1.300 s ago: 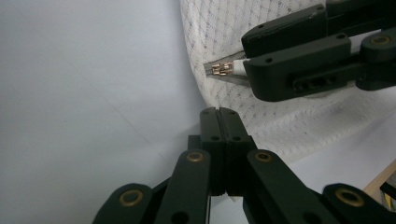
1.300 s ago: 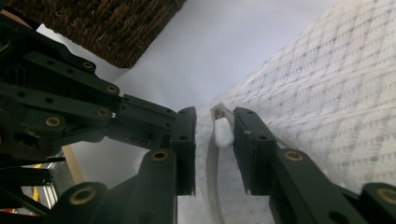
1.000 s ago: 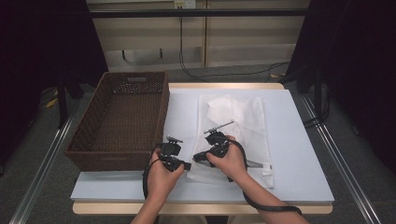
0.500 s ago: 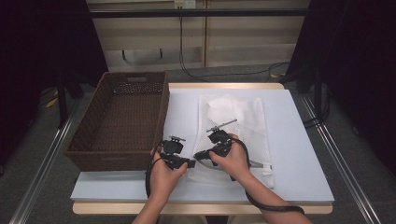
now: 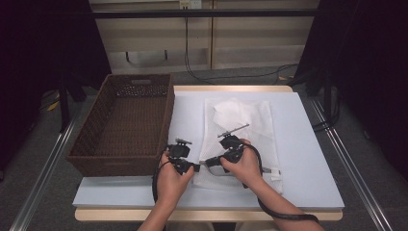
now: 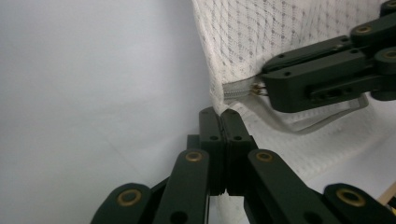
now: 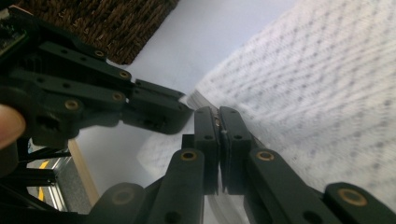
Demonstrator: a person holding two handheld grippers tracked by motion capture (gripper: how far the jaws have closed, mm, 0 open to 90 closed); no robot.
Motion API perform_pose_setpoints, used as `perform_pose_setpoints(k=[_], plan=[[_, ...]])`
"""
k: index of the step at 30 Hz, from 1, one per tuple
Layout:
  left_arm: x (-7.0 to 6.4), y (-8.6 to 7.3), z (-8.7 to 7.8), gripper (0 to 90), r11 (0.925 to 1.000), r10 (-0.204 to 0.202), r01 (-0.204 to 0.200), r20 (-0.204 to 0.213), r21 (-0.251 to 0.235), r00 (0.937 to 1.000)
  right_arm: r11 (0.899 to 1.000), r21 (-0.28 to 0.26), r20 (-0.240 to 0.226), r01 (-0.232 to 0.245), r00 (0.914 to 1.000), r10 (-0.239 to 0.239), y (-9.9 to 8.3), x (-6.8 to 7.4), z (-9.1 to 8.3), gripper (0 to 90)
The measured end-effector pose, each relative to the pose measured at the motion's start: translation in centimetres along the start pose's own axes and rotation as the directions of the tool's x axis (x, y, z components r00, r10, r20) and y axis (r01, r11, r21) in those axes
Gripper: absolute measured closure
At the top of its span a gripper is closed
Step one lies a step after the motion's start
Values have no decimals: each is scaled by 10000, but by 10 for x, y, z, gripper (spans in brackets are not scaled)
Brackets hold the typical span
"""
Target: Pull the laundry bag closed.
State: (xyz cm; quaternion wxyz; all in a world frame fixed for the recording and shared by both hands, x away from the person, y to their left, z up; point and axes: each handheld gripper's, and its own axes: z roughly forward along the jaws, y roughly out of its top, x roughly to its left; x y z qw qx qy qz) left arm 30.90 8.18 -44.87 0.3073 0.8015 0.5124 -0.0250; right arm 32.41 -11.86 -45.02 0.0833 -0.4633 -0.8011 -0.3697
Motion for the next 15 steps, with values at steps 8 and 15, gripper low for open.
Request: perform_pose_setpoints(k=[8, 15], plan=[[0, 0, 0, 893, 9999, 101, -102, 69, 83, 9999, 9999, 18, 13, -127, 9999, 127, -4, -7, -13, 872], [-2, 0, -1, 893, 9998, 209, -209, -91, 29, 9997, 10000, 20, 89, -89, 9999, 89, -8, -11, -21, 872]])
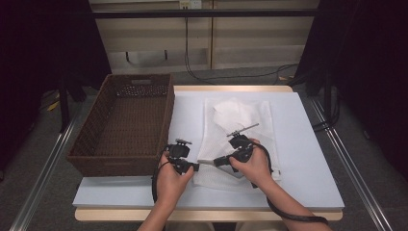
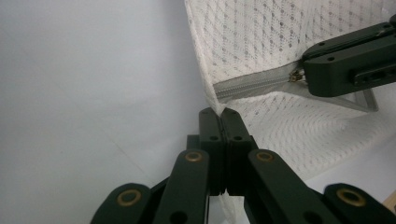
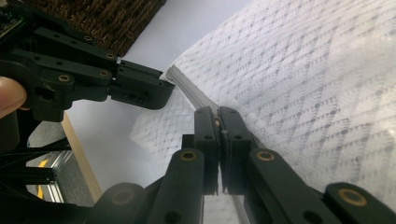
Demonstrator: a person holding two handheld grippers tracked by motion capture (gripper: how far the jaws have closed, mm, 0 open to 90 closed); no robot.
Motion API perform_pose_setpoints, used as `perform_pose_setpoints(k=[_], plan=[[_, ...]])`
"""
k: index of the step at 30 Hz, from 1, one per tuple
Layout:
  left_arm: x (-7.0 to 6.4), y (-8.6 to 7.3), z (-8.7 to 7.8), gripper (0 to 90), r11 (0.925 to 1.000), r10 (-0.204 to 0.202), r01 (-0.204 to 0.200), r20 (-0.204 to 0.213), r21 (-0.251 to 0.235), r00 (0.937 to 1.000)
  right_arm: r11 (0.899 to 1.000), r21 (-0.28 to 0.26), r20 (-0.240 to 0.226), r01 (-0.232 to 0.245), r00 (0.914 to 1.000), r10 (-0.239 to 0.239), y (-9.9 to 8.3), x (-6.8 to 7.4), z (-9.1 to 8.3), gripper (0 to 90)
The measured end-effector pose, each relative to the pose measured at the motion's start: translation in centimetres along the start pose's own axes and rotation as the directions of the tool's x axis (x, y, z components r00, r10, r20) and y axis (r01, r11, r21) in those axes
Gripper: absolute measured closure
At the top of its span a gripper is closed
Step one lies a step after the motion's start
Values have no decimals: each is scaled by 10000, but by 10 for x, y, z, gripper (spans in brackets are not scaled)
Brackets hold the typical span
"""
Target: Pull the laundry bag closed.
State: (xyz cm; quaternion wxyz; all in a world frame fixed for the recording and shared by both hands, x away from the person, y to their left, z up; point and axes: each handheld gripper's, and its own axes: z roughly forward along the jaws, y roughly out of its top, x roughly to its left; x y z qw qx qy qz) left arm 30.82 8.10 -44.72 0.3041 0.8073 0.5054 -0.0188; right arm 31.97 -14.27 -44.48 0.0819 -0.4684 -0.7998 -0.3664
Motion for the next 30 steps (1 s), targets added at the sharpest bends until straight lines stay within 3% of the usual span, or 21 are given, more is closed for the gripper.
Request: perform_pose_setpoints(k=[30], plan=[[2, 0, 3, 893, 9998, -121, 125, -247, 148, 9996, 9999, -119, 201, 18, 9998, -16, -14, -17, -25, 872]])
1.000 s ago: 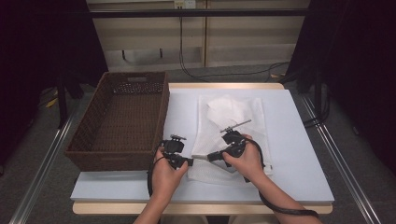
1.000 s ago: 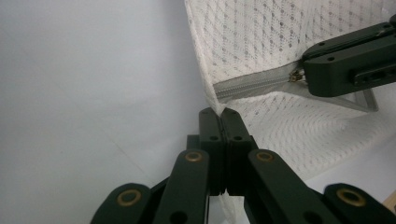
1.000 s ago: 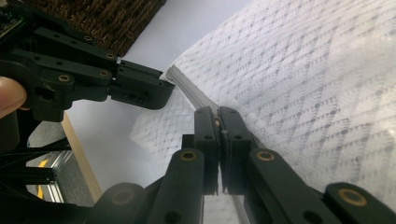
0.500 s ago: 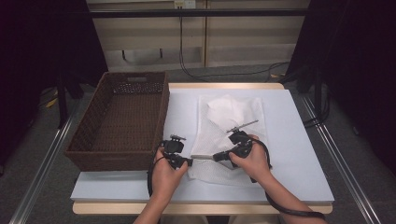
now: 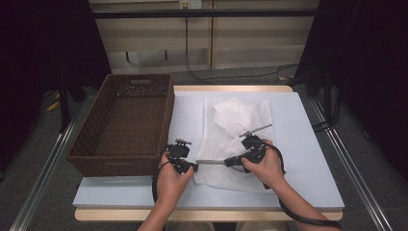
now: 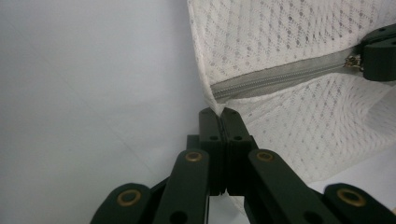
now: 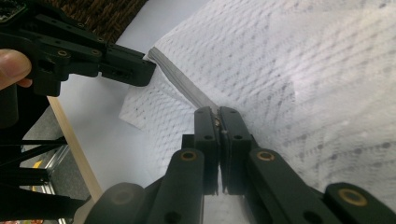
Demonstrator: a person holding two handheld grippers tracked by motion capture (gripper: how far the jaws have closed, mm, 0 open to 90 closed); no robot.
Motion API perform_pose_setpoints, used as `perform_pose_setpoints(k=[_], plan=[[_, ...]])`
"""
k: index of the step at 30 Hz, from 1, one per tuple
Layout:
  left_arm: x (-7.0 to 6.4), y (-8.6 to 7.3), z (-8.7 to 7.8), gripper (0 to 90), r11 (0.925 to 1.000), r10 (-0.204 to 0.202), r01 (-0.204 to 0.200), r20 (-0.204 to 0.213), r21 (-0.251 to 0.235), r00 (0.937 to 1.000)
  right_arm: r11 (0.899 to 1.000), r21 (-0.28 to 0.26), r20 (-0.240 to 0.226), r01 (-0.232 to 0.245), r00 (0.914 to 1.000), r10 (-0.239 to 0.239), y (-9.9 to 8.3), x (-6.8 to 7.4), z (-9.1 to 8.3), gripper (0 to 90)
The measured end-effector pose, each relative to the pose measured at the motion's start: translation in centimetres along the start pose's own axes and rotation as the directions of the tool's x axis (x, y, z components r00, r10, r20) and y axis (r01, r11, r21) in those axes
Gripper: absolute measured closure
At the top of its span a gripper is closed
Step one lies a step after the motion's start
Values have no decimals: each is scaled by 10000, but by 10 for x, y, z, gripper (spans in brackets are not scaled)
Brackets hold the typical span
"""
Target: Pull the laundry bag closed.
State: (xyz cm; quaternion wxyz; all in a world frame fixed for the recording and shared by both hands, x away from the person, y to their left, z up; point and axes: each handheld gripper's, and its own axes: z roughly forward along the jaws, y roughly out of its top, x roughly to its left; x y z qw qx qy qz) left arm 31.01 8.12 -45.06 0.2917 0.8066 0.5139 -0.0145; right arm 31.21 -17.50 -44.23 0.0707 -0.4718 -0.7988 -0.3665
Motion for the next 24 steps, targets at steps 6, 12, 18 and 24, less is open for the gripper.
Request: perform_pose_setpoints(k=[6, 12, 18, 24], plan=[[-1, 0, 0, 893, 10000, -13, 13, -31, -35, 10000, 10000, -73, 3, -68, 10000, 68, -3, -3, -4, 872], [-1, 0, 1, 893, 10000, -82, 82, -68, -3, 9999, 9999, -102, 91, -68, 9999, 69, -6, -5, -9, 871], [1, 0, 2, 893, 9999, -114, 114, -56, 77, 9999, 9998, -171, 130, -96, 9999, 99, -11, -9, -15, 872], [1, 0, 2, 893, 9999, -152, 153, -146, 58, 9998, 9996, -223, 171, -158, 9997, 162, -16, -14, -21, 871]])
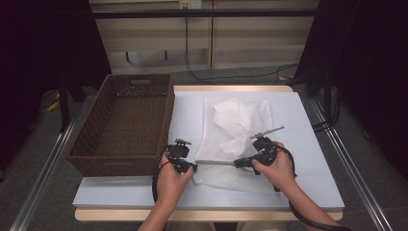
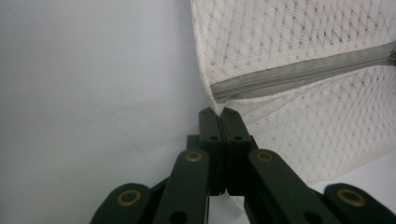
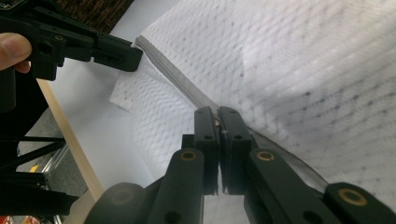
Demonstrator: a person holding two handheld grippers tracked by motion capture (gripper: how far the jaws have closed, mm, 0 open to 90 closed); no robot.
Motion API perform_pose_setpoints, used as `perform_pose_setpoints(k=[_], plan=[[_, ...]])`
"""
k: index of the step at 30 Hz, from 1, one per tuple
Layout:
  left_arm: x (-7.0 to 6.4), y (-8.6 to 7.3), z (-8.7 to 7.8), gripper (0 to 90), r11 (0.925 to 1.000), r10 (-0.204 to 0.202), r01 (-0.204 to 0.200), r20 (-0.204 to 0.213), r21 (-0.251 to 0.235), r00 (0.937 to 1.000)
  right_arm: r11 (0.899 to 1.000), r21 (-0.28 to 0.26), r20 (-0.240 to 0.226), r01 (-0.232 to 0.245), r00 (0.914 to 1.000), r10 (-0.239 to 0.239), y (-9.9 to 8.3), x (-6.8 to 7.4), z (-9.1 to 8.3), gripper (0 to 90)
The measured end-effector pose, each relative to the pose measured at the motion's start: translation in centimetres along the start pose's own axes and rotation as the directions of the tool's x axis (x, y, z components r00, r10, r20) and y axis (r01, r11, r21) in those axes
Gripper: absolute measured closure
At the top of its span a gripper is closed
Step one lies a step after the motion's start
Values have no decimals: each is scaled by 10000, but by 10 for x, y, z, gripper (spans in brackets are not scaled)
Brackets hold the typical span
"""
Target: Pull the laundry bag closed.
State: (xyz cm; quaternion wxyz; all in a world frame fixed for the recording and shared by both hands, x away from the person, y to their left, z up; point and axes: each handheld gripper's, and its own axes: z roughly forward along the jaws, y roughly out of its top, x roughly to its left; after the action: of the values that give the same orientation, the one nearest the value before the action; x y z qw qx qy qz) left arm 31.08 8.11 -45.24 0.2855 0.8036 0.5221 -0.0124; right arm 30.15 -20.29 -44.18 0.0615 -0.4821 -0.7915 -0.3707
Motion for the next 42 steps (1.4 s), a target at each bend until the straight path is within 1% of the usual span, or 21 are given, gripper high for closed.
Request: perform_pose_setpoints(k=[2, 3, 10, 14, 16, 17, 19, 20, 21, 24, 27, 28, 33, 34, 35, 36, 41, 42], plan=[[0, 0, 0, 893, 10000, -14, 14, -1, 16, 10000, 10000, -45, -24, -37, 10000, 37, -2, -1, -2, 871], [1, 0, 0, 893, 10000, -52, 51, 67, 37, 10000, 10000, -57, -36, -25, 10000, 25, -2, -2, -3, 871], [1, 0, 1, 893, 10000, -55, 55, 10, 54, 10000, 9999, -135, 40, -37, 10000, 38, -5, -5, -7, 871], [1, 0, 1, 893, 10000, -76, 75, 68, 48, 9999, 9997, -136, -15, -185, 9998, 184, -8, -7, -9, 871], [1, 0, 1, 893, 10000, -30, 31, -30, 46, 10000, 9998, -164, -54, -118, 9999, 117, -8, -8, -10, 871], [2, 0, 1, 893, 10000, -22, 22, -5, 74, 10000, 9998, -164, 24, -101, 9999, 101, -8, -8, -10, 871], [2, 0, 1, 893, 10000, -34, 34, 18, 78, 10000, 9998, -154, 22, -99, 9999, 100, -9, -9, -11, 871], [1, 0, 2, 893, 10000, -69, 69, -6, 68, 10000, 9997, -145, 14, -187, 9998, 187, -9, -9, -12, 871], [1, 0, 2, 893, 9999, -37, 37, -13, 111, 10000, 9998, -174, 33, -127, 9999, 128, -9, -9, -12, 871], [0, 0, 2, 893, 9999, 22, -20, -79, 152, 10000, 9997, -185, -15, -157, 9999, 157, -10, -9, -14, 871], [0, 0, 2, 893, 9999, 5, -4, -90, 140, 10000, 9997, -208, -73, -110, 9999, 109, -11, -9, -14, 871], [0, 0, 2, 893, 9999, 2, -1, -82, 135, 10000, 9997, -240, -25, -102, 9999, 102, -11, -8, -15, 871], [0, 0, 1, 893, 9999, -56, 57, -54, 113, 10000, 9992, -337, -122, -195, 9997, 191, -11, -10, -18, 872], [0, 0, 1, 893, 9998, -16, 17, -80, 196, 10000, 9993, -319, -119, -213, 9997, 210, -12, -10, -18, 871], [0, 1, 2, 893, 9998, -35, 36, -52, 180, 10000, 9994, -301, -75, -197, 9998, 195, -12, -10, -18, 871], [1, 1, 2, 893, 9998, 18, -15, -126, 211, 9999, 9994, -296, 7, -174, 9998, 175, -13, -10, -18, 872], [1, 1, 3, 893, 9998, 31, -28, -170, 216, 9999, 9988, -393, -9, -292, 9996, 291, -14, -14, -23, 872], [1, 1, 3, 893, 9998, -49, 52, -166, 175, 9999, 9987, -392, 13, -327, 9995, 328, -14, -14, -24, 872]])
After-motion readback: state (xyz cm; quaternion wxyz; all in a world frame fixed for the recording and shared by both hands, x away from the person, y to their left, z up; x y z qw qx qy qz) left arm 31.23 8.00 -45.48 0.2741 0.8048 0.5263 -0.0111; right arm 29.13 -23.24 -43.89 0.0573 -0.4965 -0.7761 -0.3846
